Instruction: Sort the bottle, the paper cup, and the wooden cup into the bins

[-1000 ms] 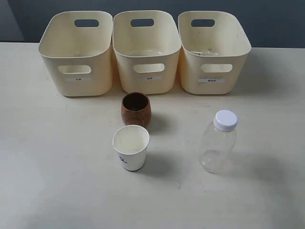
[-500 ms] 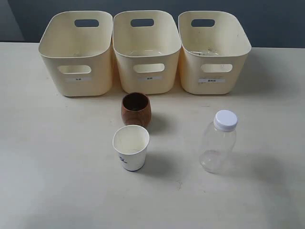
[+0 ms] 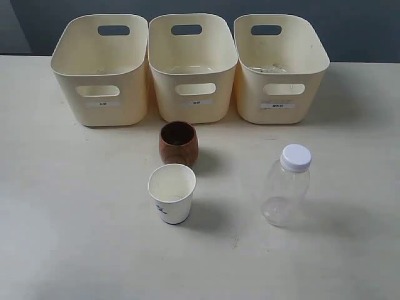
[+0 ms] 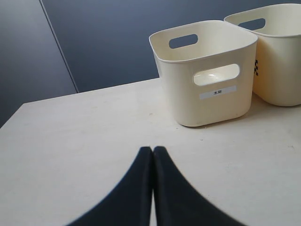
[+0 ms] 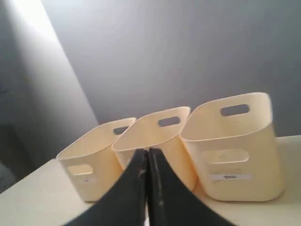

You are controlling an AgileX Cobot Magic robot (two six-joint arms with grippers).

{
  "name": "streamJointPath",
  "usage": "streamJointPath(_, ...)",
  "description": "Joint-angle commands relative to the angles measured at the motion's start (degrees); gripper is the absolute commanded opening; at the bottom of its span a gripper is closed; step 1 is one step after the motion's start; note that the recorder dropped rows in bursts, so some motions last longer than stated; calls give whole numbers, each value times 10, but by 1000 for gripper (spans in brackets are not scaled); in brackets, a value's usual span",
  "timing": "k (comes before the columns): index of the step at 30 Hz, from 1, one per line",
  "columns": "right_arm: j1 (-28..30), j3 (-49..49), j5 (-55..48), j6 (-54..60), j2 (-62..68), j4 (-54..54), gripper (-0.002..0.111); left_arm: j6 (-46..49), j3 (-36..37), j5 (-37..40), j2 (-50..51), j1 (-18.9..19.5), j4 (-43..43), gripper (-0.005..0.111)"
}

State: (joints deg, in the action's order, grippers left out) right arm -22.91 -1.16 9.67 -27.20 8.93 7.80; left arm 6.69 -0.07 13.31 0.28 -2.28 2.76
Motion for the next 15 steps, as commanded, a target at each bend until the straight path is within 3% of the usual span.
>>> streamJointPath(1, -42, -4, 88, 16, 96, 53, -1, -1, 1, 0, -3, -2, -3, 0)
streamJointPath(7, -41, -29, 119, 48, 233, 53, -1, -1, 1, 0, -3, -2, -3, 0)
streamJointPath(12, -41, -53, 203, 85, 338, 101, -1, -1, 1, 0, -3, -2, -3, 0)
streamJointPath(15, -41, -73, 240, 87, 403, 110, 8, -1, 1, 0, -3, -2, -3, 0)
